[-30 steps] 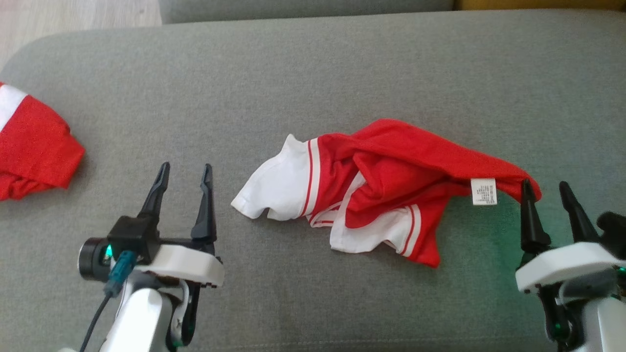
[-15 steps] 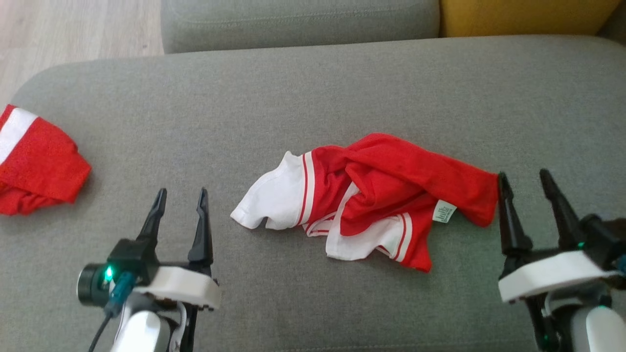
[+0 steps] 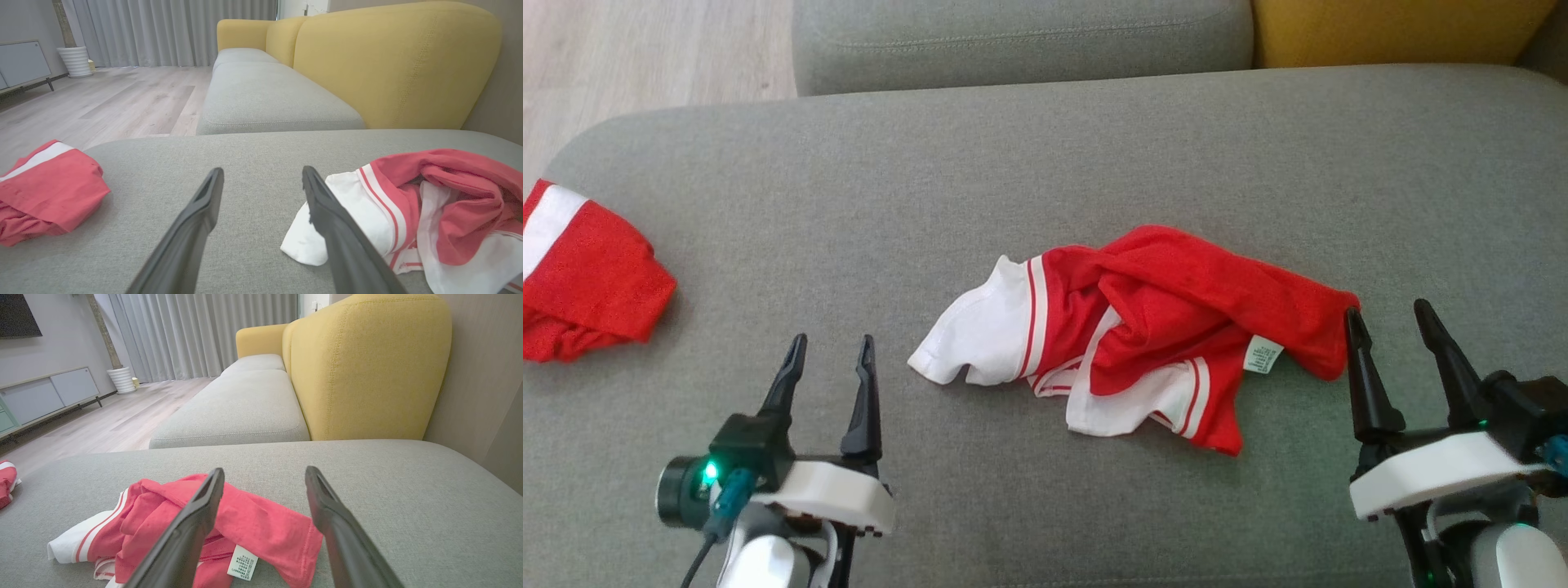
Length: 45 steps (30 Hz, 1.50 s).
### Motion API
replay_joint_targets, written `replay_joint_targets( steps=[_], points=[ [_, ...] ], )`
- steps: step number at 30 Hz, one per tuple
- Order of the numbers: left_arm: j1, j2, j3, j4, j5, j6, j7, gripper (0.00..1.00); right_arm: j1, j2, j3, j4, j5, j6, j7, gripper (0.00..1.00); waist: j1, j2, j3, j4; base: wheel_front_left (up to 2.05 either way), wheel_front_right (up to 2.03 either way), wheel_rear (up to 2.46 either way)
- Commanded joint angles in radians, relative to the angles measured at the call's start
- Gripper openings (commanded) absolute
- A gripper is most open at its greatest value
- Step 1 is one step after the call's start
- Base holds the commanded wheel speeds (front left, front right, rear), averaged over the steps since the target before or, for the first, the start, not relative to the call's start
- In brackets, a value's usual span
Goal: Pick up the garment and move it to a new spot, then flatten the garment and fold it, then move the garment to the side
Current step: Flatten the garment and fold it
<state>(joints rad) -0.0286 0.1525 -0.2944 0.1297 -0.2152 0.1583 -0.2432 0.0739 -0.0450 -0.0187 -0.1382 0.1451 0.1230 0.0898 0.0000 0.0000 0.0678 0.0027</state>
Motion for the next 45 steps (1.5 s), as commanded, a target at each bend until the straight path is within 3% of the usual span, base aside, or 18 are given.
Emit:
replay_joint_targets(
  steps=[1, 7, 12, 17, 24, 25, 26, 27, 36, 45],
  points=[
    [-0.037, 0.014, 0.028, -0.032, -0.007, 0.001, 0.000, 1.00, -0.026, -0.005, 0.023, -0.040, -0.006, 0.008, 0.002, 1.00, 0.0000, 0.0000, 0.004, 0.001, 0.00, 0.00, 0.00],
    [-0.150, -0.003, -0.023, 0.036, -0.018, -0.063, 0.034, 1.00, -0.053, -0.005, 0.031, -0.034, -0.001, 0.008, -0.001, 1.00, 0.0000, 0.0000, 0.058, -0.001, 0.00, 0.00, 0.00],
    [-0.269, -0.036, -0.044, 0.214, -0.066, -0.126, 0.081, 1.00, -0.078, -0.005, 0.042, -0.021, 0.004, 0.008, -0.007, 1.00, 0.0000, 0.0000, 0.105, -0.012, 0.00, 0.00, 0.00],
    [-0.341, -0.059, -0.055, 0.388, -0.100, -0.164, 0.101, 1.00, -0.093, -0.005, 0.045, -0.002, 0.007, 0.008, -0.013, 1.00, 0.0000, 0.0000, 0.129, -0.026, 0.00, 0.00, 0.00],
    [-0.399, -0.083, -0.081, 0.604, -0.131, -0.181, 0.146, 1.00, -0.097, -0.005, 0.041, 0.029, 0.019, 0.008, -0.026, 1.00, 0.0000, 0.0000, 0.138, -0.047, 0.00, 0.00, 0.00],
    [-0.403, -0.085, -0.087, 0.618, -0.134, -0.185, 0.148, 0.64, -0.095, -0.005, 0.037, 0.034, 0.022, 0.008, -0.026, 1.00, 0.0000, 0.0000, 0.139, -0.048, 0.00, 0.00, 0.00],
    [-0.407, -0.086, -0.091, 0.628, -0.134, -0.188, 0.144, 0.18, -0.093, -0.005, 0.033, 0.040, 0.025, 0.008, -0.026, 1.00, 0.0000, 0.0000, 0.139, -0.049, 0.00, 0.00, 0.00],
    [-0.411, -0.088, -0.095, 0.636, -0.135, -0.190, 0.138, 0.00, -0.092, -0.005, 0.028, 0.045, 0.029, 0.008, -0.027, 1.00, 0.0000, 0.0000, 0.140, -0.050, 0.00, 0.00, 0.00],
    [-0.444, -0.094, -0.114, 0.677, -0.138, -0.184, 0.067, 0.00, -0.083, -0.005, -0.011, 0.201, 0.022, 0.008, -0.010, 1.00, 0.0000, 0.0000, 0.155, -0.039, 0.00, 0.00, 0.00],
    [-0.485, -0.098, -0.132, 0.693, -0.149, -0.183, 0.029, 0.00, -0.211, -0.005, 0.007, 0.426, 0.002, 0.008, -0.051, 1.00, 0.0000, 0.0000, 0.190, -0.019, 0.00, 0.00, 0.00]
  ],
)
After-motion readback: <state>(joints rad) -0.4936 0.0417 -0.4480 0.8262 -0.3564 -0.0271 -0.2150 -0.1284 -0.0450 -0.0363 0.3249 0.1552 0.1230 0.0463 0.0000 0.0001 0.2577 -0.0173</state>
